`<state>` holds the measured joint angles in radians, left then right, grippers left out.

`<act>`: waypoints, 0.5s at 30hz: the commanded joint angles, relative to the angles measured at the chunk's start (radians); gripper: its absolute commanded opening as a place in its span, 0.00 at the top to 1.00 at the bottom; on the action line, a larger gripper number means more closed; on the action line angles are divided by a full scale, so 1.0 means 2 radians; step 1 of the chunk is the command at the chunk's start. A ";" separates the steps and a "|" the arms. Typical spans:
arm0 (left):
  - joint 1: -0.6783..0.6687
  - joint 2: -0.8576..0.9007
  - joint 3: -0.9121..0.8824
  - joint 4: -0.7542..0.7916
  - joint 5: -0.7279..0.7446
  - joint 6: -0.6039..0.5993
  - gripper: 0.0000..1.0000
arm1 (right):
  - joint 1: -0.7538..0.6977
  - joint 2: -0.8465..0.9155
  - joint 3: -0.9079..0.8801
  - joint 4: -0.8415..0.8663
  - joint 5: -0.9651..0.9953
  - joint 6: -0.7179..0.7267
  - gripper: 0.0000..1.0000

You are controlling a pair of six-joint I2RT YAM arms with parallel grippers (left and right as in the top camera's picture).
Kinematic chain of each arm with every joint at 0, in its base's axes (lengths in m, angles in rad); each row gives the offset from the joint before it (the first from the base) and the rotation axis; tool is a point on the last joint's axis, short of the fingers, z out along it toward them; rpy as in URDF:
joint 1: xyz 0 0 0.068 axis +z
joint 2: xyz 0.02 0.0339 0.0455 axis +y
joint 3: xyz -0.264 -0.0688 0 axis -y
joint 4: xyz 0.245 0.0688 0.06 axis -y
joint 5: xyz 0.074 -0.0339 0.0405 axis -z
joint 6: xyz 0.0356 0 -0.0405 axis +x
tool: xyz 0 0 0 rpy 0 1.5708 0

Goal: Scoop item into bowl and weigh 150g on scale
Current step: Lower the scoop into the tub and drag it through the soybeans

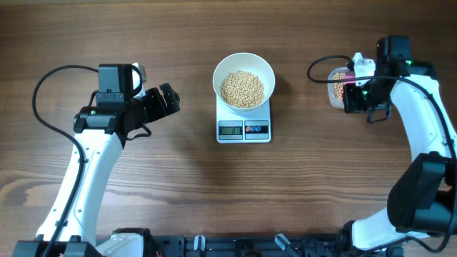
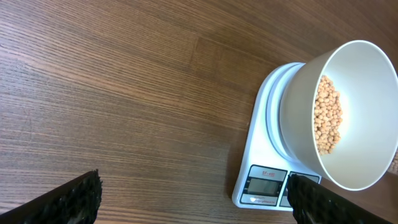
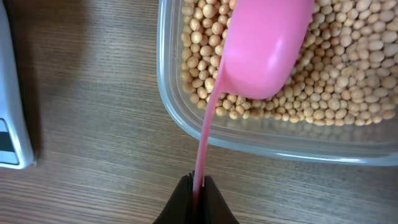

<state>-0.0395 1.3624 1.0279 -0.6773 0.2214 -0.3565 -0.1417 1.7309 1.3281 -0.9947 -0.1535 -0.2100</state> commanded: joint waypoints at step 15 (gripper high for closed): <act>-0.001 0.003 0.010 0.000 -0.005 0.004 0.00 | -0.088 0.008 -0.007 -0.023 -0.198 0.027 0.96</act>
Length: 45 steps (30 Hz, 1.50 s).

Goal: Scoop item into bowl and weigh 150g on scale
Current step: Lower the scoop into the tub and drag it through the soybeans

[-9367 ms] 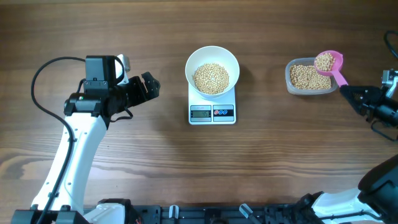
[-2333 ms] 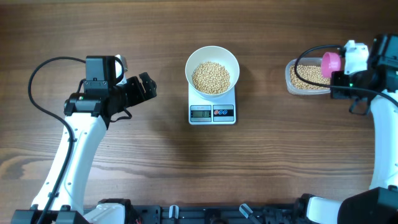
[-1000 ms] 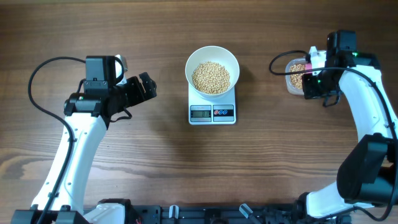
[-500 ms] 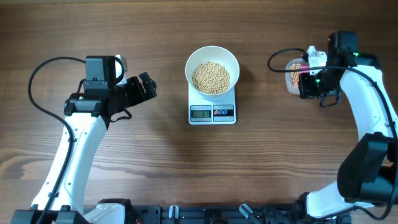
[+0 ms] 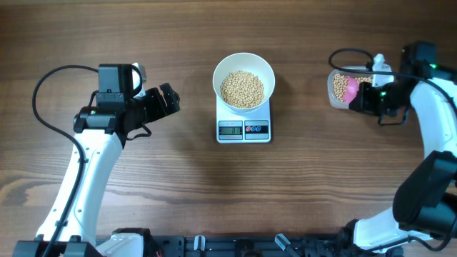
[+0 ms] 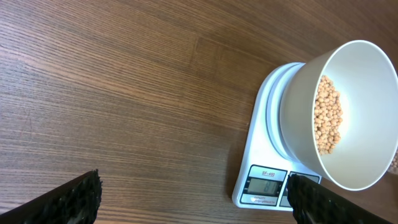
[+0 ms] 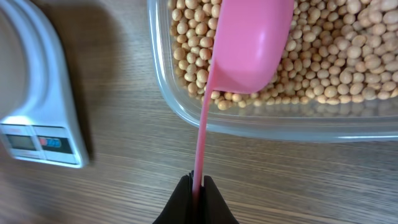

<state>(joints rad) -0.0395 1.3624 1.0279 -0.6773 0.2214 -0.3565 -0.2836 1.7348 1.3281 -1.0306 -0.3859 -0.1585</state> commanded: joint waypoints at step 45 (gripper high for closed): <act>-0.001 0.003 0.010 0.000 -0.005 0.004 0.00 | -0.210 0.037 -0.007 -0.055 -0.304 -0.132 0.96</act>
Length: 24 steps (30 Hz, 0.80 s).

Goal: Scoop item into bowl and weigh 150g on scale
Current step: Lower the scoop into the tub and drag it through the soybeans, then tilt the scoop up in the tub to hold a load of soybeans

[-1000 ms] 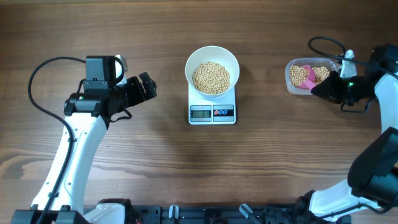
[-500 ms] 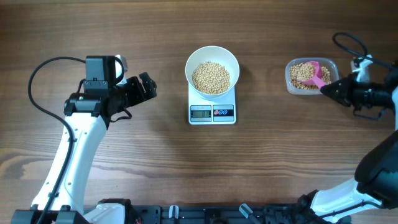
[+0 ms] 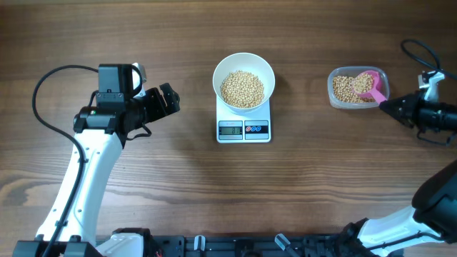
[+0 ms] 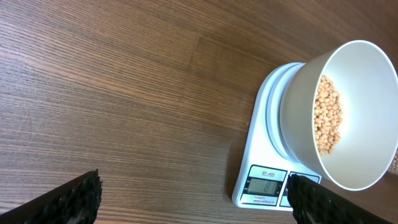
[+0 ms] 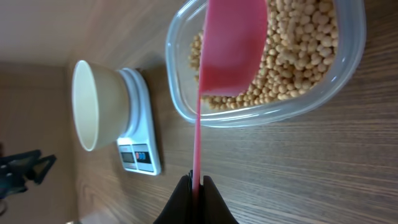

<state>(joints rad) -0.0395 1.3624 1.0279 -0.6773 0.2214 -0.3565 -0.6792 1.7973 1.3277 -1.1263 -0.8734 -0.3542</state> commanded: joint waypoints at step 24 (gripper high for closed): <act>-0.001 0.003 0.010 -0.010 -0.005 0.004 0.00 | -0.049 0.006 -0.007 -0.070 -0.128 -0.084 0.96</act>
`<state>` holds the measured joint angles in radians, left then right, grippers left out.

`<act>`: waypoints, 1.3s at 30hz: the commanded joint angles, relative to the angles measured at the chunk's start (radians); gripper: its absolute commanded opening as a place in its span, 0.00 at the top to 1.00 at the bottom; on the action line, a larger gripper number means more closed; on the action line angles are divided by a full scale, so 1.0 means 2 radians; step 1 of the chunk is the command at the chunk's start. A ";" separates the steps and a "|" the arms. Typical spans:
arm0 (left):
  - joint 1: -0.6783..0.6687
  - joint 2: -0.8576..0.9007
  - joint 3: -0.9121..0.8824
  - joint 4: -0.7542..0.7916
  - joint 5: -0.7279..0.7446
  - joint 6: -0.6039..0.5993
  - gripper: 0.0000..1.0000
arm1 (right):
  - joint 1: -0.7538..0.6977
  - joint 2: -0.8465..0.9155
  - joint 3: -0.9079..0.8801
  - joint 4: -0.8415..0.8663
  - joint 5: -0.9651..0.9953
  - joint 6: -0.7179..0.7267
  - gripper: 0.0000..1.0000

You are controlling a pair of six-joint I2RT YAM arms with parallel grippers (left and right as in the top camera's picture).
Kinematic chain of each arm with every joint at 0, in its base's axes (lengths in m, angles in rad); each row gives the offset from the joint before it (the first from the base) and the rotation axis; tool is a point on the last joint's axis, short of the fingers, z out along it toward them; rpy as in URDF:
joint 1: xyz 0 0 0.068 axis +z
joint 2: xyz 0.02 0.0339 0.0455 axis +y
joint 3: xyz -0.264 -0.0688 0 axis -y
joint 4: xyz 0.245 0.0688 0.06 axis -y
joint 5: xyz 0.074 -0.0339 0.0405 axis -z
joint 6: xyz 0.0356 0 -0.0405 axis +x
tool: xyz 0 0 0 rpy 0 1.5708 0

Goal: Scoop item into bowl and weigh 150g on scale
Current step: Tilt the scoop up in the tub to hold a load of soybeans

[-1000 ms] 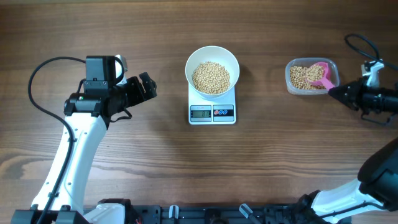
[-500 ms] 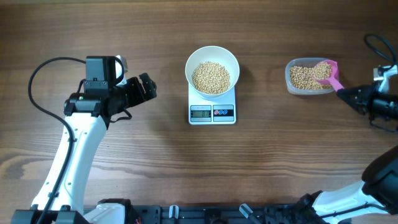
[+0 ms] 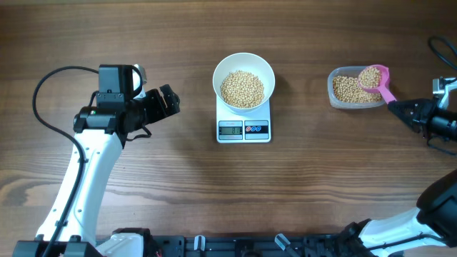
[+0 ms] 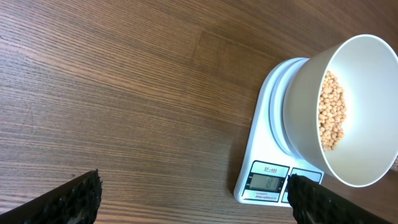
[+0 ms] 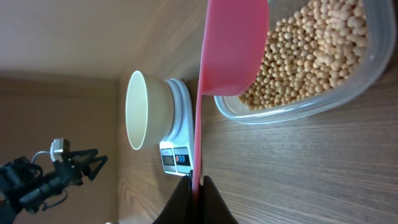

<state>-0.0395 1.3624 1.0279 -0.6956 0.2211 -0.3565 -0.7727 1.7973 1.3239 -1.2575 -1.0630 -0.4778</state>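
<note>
A white bowl [image 3: 243, 80] half full of soybeans stands on a small white scale [image 3: 243, 129] at mid-table; its display shows in the left wrist view too, scale [image 4: 268, 180]. My right gripper [image 3: 397, 108] is shut on the handle of a pink scoop [image 3: 375, 77], which is heaped with beans and held over the right end of a clear container [image 3: 351, 88] of soybeans. The right wrist view shows the scoop [image 5: 233, 46] from below, above the container [image 5: 311, 68]. My left gripper [image 3: 170, 99] stands open to the left of the scale, empty.
Bare wooden tabletop [image 3: 214, 185] lies around the scale. The left arm [image 3: 86, 164] runs from the near left edge; the right arm's cable [image 3: 441, 50] loops at the far right edge.
The scoop has risen out of the beans and now sits heaped over the container's right end. My right gripper has shifted slightly right. The left arm has barely moved.
My right gripper held the pink scoop mouth-down in the container's left part. It then drew back right with the scoop lying in the beans, then further right with the scoop turned up and partly filled. Now the scoop is lifted, full. The left gripper stayed open by the scale.
</note>
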 commanded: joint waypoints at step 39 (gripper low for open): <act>-0.001 0.003 0.010 0.000 -0.005 0.004 0.00 | -0.003 0.006 -0.005 -0.024 -0.034 -0.032 0.96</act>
<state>-0.0395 1.3624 1.0279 -0.6960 0.2211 -0.3565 -0.7742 1.7973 1.3224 -1.3048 -1.1244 -0.5213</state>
